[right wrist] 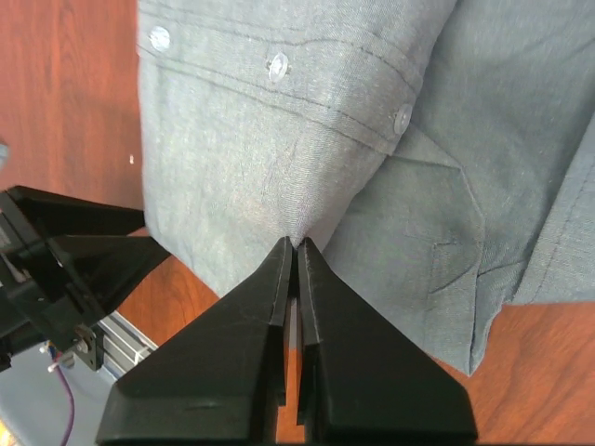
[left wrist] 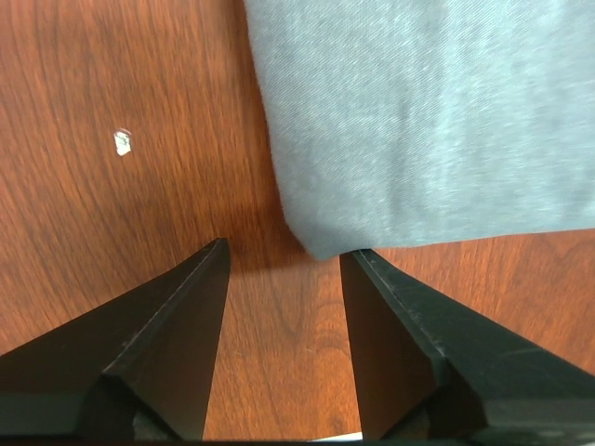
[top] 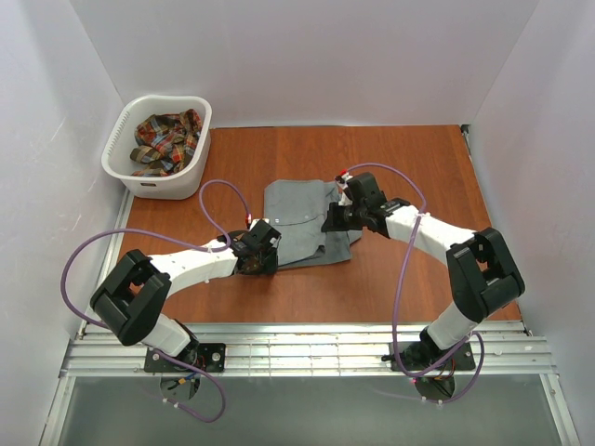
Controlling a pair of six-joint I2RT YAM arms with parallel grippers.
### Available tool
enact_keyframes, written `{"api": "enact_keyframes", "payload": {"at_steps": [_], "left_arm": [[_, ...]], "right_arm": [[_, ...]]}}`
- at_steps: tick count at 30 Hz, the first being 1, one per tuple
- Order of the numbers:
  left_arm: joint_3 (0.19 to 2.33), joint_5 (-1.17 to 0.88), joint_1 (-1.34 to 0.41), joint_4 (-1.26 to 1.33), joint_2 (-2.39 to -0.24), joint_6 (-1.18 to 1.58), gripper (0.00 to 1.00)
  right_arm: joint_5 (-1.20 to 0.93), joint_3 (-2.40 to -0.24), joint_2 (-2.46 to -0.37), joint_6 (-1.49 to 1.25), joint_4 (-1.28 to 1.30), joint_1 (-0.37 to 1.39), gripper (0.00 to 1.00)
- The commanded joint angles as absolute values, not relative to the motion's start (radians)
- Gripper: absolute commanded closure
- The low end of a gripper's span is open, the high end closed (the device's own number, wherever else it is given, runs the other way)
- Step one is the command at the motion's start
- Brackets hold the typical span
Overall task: Fold and stack the long sleeve shirts
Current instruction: Fold the shirt
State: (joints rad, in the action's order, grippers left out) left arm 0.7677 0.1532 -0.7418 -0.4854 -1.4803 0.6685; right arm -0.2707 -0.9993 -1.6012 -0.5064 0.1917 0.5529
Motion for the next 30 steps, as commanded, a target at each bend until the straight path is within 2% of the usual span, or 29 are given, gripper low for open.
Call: {"api": "enact_keyframes", "payload": {"at_steps": [1, 8, 19, 24, 28, 30], "left_arm": [[0.801, 0.202, -0.744, -0.483, -1.48, 0.657, 0.55], [0.808, 0.212, -0.744, -0.497, -1.479, 0.658, 0.56], [0.88, 0.206, -0.744, -0.525, -1.416, 0.624, 0.55], [0.989, 0.216, -0.727, -0.485, -1.437, 0.595, 0.55], [1.098, 0.184, -0.684, -0.453, -1.512, 0.546, 0.53], [1.164, 0.167, -0.654, -0.424, -1.568, 0.506, 0.49]], "right_arm": [[-0.226, -1.072, -1.563, -0.463, 0.25, 0.545, 0.99], [-0.256, -1.045, -1.586, -0.43, 0.268, 0.497, 0.99], [-0.31, -0.96, -1.733, -0.319, 0.201, 0.376, 0.99], [-0.259, -0.999, -1.701, -0.295, 0.209, 0.356, 0.9], [-0.279, -1.045, -1.678, -0.272, 0.216, 0.357, 0.89], [-0.302, -1.057, -1.655, -0.264, 0.224, 0.357, 0.78]]}}
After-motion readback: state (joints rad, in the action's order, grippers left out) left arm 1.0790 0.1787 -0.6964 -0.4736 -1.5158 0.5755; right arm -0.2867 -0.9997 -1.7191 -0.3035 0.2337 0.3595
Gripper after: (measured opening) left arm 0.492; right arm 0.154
